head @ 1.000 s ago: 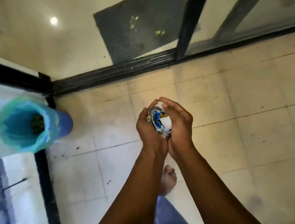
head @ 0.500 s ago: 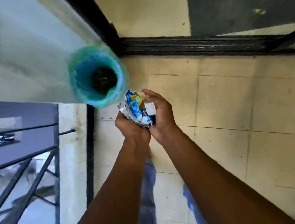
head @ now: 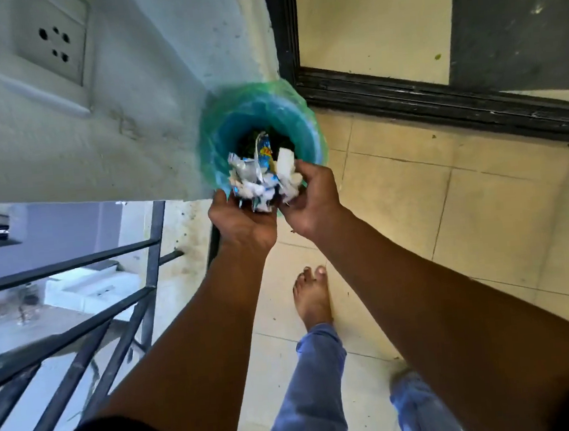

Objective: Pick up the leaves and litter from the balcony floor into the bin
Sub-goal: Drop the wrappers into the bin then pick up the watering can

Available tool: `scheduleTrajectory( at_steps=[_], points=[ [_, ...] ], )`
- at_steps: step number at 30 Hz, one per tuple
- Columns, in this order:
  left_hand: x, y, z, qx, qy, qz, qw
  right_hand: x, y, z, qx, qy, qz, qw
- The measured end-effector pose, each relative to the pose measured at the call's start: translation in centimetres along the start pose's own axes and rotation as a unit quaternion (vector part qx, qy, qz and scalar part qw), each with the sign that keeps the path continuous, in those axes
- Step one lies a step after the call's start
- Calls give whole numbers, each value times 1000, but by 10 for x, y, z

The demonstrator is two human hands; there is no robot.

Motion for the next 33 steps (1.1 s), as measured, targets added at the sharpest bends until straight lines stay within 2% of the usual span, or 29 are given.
scheduleTrajectory(
  at_steps=[5, 11, 16, 20, 24, 28, 31, 33],
  points=[
    [0, -16, -6, -35, 44, 18, 998, 8, -3, 10, 21, -1, 5, 1000],
    [6, -7, -1, -39, 57, 23, 997, -1, 4, 20, 23, -4, 5, 1000],
    [0, 6, 11, -33, -18, 30, 999, -25, 14, 26, -2, 40, -11, 999],
    [-6, 21, 28, -48, -151, 76, 984, -57, 33, 30, -42, 138, -72, 987],
    [-21, 30, 64, -91, -310, 121, 939, -112, 46, 29, -49, 169, -102, 979],
    [-45, 46, 119, -126, -438, 142, 879, -202, 56, 22, -48, 118, -150, 980],
    [-62, 77, 165, -131, -571, 172, 792, -276, 72, 10, -38, 61, -171, 983],
    [-72, 105, 195, -140, -653, 208, 715, -326, 90, -1, -35, 30, -183, 982]
  ],
)
Point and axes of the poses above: each hand's wrist, its own y-axis away from the middle knuckle, its own x-axis out of the palm, z = x × y, the point moved 5 cm from there along -y, towards the middle knuckle, and after that the axes turned 13 degrees about x, right-handed, at the moved point
